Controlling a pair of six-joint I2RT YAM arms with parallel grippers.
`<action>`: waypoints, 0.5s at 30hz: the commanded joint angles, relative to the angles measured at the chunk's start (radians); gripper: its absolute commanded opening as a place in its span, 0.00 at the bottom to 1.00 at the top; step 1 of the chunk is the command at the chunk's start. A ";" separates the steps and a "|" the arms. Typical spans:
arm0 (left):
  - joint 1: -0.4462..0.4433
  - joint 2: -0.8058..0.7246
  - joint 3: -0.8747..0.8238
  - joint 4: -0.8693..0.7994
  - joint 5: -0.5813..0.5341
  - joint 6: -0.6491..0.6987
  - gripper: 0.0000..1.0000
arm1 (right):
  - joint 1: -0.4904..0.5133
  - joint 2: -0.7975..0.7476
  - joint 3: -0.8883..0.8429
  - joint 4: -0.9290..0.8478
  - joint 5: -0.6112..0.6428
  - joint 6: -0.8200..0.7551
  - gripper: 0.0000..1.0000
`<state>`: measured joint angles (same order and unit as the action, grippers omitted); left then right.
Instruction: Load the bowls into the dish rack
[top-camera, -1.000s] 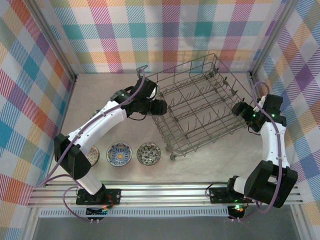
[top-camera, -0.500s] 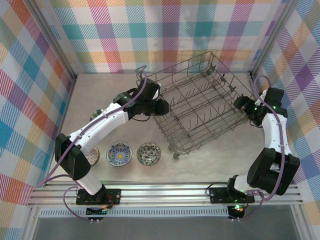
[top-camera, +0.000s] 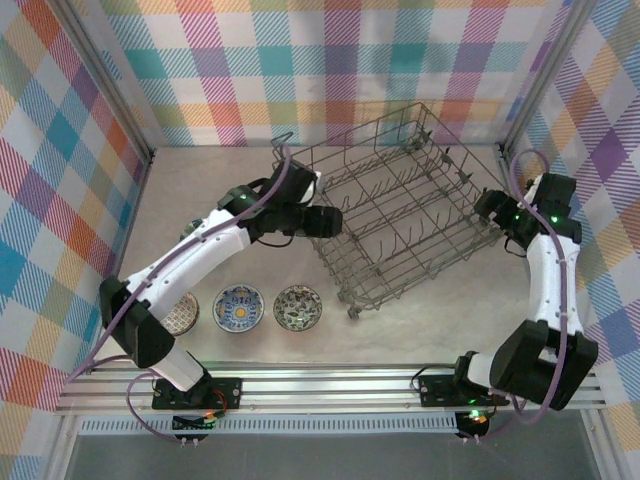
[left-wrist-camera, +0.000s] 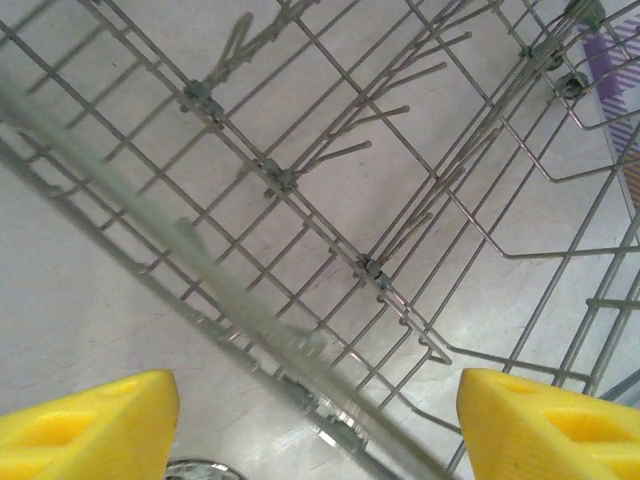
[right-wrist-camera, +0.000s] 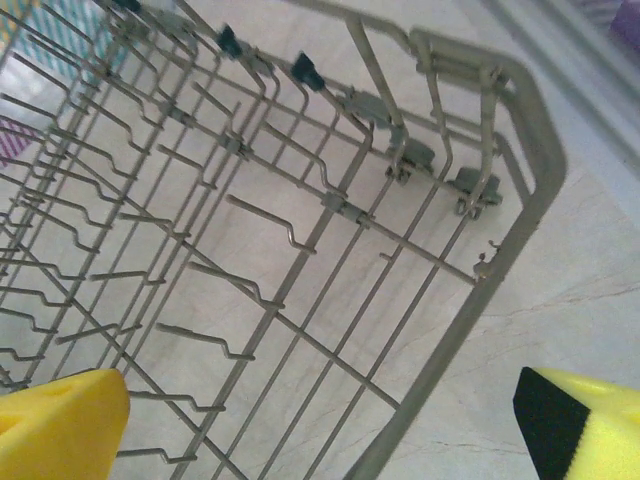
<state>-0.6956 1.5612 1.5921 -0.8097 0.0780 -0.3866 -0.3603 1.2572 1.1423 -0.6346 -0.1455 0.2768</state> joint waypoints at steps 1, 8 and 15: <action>0.055 -0.089 0.028 -0.086 -0.005 0.057 0.74 | -0.003 -0.052 -0.020 -0.036 0.011 -0.019 0.99; 0.167 -0.239 -0.127 -0.234 0.049 0.124 0.69 | -0.002 -0.128 -0.079 -0.031 -0.008 -0.008 0.99; 0.201 -0.228 -0.342 -0.222 0.099 0.197 0.61 | 0.010 -0.144 -0.080 -0.033 -0.060 0.002 0.99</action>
<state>-0.5007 1.3014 1.3117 -1.0153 0.1165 -0.2413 -0.3580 1.1355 1.0588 -0.6563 -0.1699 0.2760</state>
